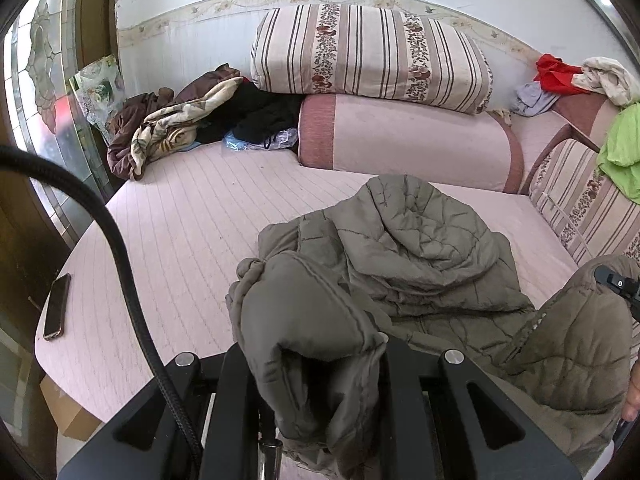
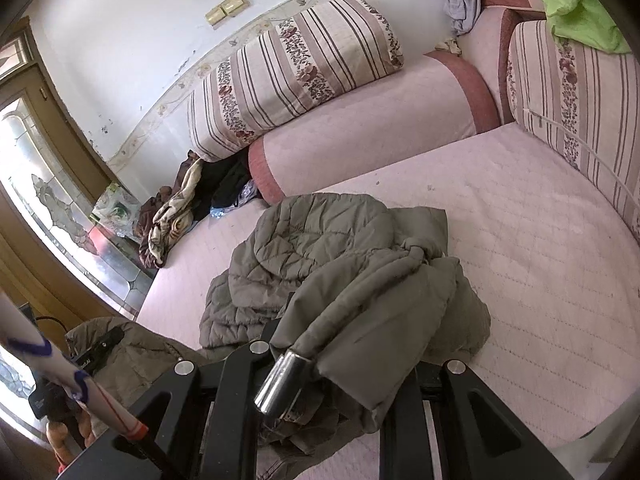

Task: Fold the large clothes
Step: 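Lift the folded coat off the bed with both grippers and carry it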

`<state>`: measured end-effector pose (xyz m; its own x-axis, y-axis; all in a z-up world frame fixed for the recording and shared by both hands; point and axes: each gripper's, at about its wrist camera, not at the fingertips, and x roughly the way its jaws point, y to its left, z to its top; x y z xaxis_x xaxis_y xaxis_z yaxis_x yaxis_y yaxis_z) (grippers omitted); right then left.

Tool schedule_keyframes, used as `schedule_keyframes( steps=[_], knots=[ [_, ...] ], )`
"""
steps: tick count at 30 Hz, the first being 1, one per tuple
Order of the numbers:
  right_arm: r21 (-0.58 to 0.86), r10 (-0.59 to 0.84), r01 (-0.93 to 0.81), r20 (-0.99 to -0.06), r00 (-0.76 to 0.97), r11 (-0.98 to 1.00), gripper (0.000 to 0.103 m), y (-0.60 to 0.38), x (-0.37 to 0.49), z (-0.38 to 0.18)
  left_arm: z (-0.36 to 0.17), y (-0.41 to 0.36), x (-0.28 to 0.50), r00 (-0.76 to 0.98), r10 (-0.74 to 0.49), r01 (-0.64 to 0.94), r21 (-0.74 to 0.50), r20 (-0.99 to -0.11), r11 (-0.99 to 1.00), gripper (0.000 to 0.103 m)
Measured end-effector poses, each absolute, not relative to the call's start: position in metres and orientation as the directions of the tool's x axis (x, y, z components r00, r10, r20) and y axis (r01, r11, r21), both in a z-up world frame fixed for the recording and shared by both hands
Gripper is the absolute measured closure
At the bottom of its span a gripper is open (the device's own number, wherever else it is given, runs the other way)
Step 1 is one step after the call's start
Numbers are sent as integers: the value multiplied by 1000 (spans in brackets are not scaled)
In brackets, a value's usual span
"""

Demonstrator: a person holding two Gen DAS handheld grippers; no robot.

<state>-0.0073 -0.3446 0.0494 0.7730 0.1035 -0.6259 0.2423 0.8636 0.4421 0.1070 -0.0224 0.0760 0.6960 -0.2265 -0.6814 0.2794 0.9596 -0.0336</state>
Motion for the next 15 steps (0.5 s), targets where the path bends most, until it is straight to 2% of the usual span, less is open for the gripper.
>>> schedule_keyframes(
  steps=[15],
  knots=[
    [439,79,281,-641,763,854,84,-368,52,47,80,-46,166,700,-197,258,-14,-686,966,87]
  ],
)
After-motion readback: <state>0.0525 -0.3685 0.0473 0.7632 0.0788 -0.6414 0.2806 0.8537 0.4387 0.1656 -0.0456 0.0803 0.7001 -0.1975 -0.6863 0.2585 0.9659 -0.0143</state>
